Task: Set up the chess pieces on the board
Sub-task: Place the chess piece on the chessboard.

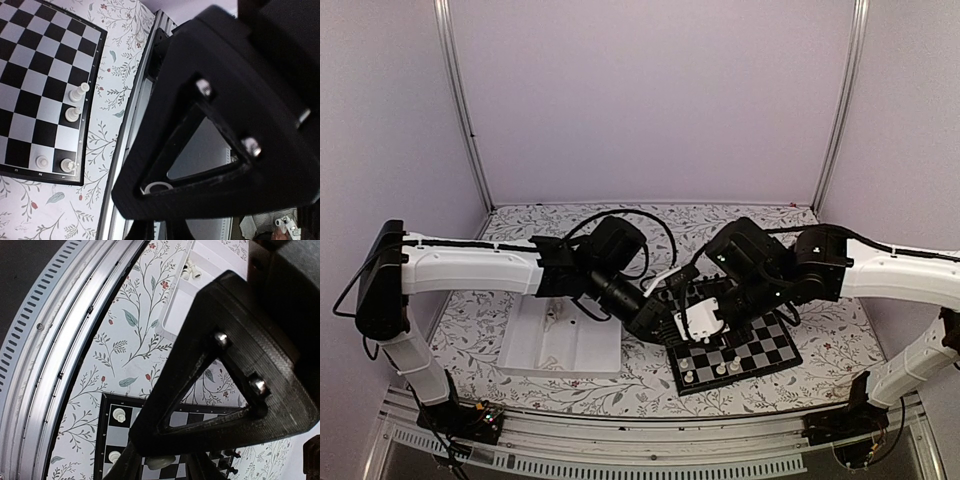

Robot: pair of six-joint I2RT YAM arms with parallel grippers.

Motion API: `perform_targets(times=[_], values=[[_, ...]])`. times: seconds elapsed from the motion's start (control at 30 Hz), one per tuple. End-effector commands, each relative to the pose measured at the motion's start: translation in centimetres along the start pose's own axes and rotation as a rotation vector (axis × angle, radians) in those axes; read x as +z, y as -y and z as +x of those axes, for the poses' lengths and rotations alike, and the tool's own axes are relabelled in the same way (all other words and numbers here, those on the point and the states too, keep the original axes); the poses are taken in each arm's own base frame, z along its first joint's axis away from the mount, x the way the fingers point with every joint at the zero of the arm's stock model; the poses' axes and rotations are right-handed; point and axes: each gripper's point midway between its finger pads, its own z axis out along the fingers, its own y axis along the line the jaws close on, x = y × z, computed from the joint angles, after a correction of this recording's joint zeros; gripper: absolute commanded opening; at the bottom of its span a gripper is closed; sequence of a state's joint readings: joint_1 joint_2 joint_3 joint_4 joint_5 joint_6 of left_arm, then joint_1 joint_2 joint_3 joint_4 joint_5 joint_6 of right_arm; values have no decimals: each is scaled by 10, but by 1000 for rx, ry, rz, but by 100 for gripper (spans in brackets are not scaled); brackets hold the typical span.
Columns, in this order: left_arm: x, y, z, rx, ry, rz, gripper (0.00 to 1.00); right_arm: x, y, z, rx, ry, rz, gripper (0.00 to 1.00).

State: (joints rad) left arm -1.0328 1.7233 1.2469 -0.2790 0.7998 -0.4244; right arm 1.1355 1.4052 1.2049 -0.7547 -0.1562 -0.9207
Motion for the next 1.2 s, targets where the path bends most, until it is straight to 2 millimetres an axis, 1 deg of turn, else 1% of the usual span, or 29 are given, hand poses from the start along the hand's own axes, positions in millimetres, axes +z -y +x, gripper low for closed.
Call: perform_targets(times=[0.0, 0.07, 0.13, 0.23, 0.3, 0.4, 0.47, 0.5, 0.57, 0.63, 0.67, 0.77, 0.87, 0.93, 1.03, 1.17], values=[[-1, 5, -14, 21, 30, 36, 5, 5, -2, 2, -34, -29, 14, 28], [-2, 3, -15, 13, 32, 32, 6, 7, -3, 1, -40, -31, 11, 20], [-2, 0, -16, 6, 33, 29, 10, 7, -4, 1, -39, -28, 10, 13], [-6, -3, -19, 11, 51, -10, 20, 8, -3, 4, -23, -34, 23, 8], [-15, -6, -20, 28, 84, -72, 25, 4, -2, 6, 6, -20, 29, 6], [-34, -6, -19, 67, 164, -144, 33, -11, 6, 8, 104, 58, 22, 5], [-49, -4, -25, 113, 252, -203, 36, -26, 13, 8, 194, 138, 3, 5], [-57, -5, -28, 141, 296, -251, 37, -33, 17, 8, 246, 182, -9, 5], [-69, -4, -37, 230, 386, -366, 37, -46, 22, 7, 339, 276, -48, 4], [-79, 5, -48, 342, 477, -474, 37, -57, 27, 5, 418, 375, -101, 4], [-82, 14, -56, 408, 535, -508, 37, -61, 28, 4, 461, 415, -127, 4], [-81, 40, -70, 589, 640, -546, 36, -77, 35, 1, 550, 535, -201, 5], [-82, 56, -85, 683, 716, -581, 36, -88, 41, 0, 603, 613, -255, 6], [-77, 59, -91, 713, 714, -587, 36, -92, 44, 1, 624, 630, -265, 6], [-66, 59, -94, 752, 681, -604, 37, -93, 43, 1, 628, 632, -268, 7], [-54, 63, -96, 784, 654, -585, 37, -92, 42, 2, 631, 634, -274, 8]])
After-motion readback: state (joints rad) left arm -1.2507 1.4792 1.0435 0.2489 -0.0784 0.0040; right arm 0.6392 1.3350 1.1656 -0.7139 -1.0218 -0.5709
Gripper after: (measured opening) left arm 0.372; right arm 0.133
